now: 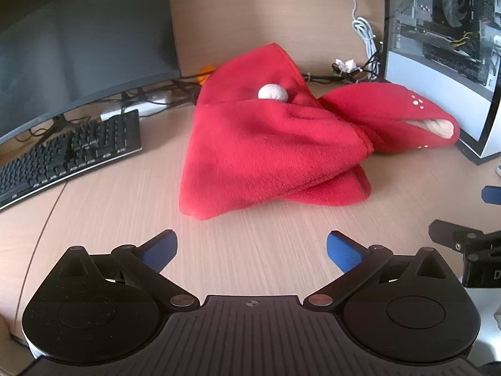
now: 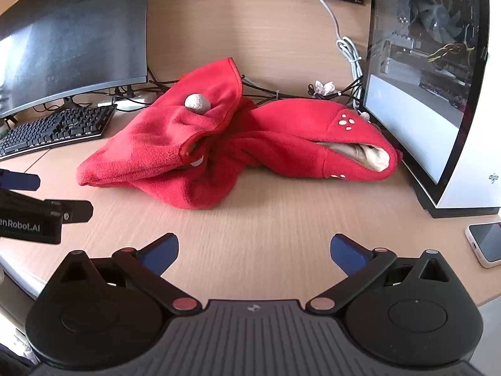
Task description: Fold clothes
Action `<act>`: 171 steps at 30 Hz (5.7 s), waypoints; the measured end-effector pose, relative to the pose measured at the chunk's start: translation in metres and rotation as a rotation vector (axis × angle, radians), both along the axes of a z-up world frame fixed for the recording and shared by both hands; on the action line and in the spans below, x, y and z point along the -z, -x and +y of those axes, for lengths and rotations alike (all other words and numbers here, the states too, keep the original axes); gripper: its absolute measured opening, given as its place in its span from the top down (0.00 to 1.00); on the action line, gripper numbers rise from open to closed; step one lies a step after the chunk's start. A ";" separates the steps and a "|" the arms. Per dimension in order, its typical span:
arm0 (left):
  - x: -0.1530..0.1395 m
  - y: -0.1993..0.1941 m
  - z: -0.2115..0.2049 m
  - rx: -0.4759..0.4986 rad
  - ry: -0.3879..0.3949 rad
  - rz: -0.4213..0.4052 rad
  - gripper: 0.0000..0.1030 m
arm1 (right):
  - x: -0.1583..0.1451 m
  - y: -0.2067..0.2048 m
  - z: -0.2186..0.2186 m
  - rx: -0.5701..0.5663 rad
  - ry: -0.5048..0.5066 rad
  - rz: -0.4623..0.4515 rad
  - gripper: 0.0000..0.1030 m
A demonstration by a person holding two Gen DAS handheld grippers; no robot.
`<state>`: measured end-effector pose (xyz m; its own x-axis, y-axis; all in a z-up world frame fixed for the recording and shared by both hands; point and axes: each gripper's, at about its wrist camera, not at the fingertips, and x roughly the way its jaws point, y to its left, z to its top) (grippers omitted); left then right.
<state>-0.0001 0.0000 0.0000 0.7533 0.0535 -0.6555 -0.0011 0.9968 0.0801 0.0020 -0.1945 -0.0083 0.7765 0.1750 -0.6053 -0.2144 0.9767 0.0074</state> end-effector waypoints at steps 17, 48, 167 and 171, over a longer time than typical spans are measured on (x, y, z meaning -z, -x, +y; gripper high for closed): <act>-0.001 0.008 0.004 0.016 0.011 -0.012 0.00 | -0.003 0.002 0.006 -0.018 0.003 -0.020 0.00; -0.004 0.006 -0.004 0.085 0.001 -0.014 0.00 | -0.006 0.010 0.004 0.013 -0.011 -0.019 0.00; -0.023 -0.069 0.161 -0.631 -0.185 -0.206 0.00 | -0.012 -0.203 0.062 -0.132 -0.110 0.099 0.00; -0.050 -0.082 0.134 -0.313 -0.055 -0.288 0.00 | -0.016 -0.187 0.029 0.061 -0.162 0.079 0.00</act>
